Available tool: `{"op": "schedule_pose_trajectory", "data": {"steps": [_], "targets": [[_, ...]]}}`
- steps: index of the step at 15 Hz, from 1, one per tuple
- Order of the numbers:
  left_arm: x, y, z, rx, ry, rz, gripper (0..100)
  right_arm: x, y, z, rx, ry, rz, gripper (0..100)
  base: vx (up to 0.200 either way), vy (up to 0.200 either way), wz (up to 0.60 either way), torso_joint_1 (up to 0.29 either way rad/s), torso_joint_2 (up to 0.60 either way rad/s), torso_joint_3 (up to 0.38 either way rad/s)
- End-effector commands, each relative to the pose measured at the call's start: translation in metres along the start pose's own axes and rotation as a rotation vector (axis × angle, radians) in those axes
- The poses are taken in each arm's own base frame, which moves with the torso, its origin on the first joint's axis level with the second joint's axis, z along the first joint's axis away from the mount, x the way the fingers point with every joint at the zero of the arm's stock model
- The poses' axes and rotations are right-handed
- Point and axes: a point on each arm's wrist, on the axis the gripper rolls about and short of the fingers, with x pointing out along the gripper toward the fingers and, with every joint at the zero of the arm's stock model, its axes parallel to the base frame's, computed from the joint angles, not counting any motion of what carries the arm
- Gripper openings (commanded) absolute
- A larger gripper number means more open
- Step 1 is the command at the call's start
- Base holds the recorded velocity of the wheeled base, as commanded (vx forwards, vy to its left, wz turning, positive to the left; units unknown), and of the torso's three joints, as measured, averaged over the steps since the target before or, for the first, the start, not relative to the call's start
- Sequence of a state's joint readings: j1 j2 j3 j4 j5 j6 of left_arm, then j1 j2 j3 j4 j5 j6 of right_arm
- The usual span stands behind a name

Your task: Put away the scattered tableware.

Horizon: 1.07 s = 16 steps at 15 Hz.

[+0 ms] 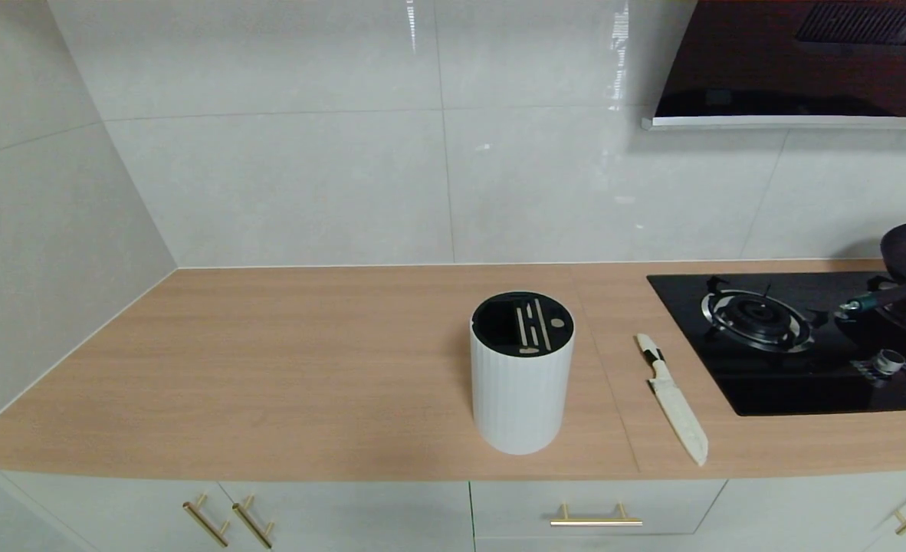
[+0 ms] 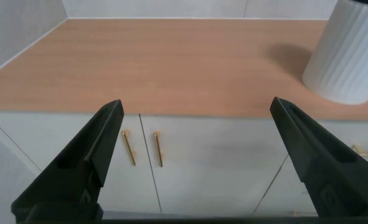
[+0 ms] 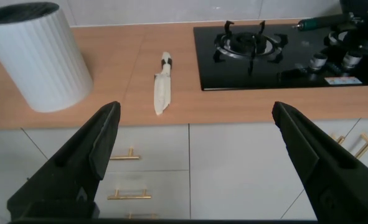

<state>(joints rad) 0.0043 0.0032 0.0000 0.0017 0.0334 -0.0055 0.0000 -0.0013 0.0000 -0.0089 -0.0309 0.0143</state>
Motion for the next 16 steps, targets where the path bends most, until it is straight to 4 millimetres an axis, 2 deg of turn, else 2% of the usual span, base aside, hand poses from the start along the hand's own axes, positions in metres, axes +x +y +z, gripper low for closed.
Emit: {"op": "schedule_pose_trajectory", "data": {"steps": [1,9,10,12,13,14,15,16], "targets": [[0.000,0.000,0.000,-0.001,0.000,0.001,100,0.000,0.000,0.000,0.000,0.001,0.000,100,0.000,0.000,0.00,0.168,-0.36,-0.193],[0.000,0.000,0.000,-0.001,0.000,0.001,100,0.000,0.000,0.000,0.001,0.000,0.002,100,0.000,0.000,0.00,0.011,-0.03,-0.011],[0.000,0.000,0.000,-0.001,0.000,0.001,100,-0.001,0.000,0.006,-0.018,-0.028,0.016,100,0.000,0.000,0.00,0.000,0.00,0.000],[0.000,0.000,0.000,-0.001,0.000,0.001,100,-0.009,0.003,0.069,0.019,-0.117,0.138,100,0.000,0.000,0.00,0.000,0.00,0.000],[0.000,0.000,0.000,-0.001,0.000,0.001,100,-0.001,0.004,0.086,0.013,-0.081,0.163,100,0.000,0.000,0.00,0.000,0.00,0.000],[0.000,0.000,0.000,-0.001,0.000,0.001,100,0.016,0.005,0.106,0.004,-0.015,0.166,100,0.000,0.000,0.00,0.000,0.00,0.000],[0.000,0.000,0.000,-0.001,0.000,0.001,100,0.028,0.006,0.116,0.002,0.028,0.167,100,0.000,0.000,0.00,0.000,0.00,0.000],[0.000,0.000,0.000,-0.001,0.000,0.001,100,0.060,0.008,0.136,0.005,0.122,0.167,100,0.000,0.000,0.00,0.000,0.00,0.000]]}}
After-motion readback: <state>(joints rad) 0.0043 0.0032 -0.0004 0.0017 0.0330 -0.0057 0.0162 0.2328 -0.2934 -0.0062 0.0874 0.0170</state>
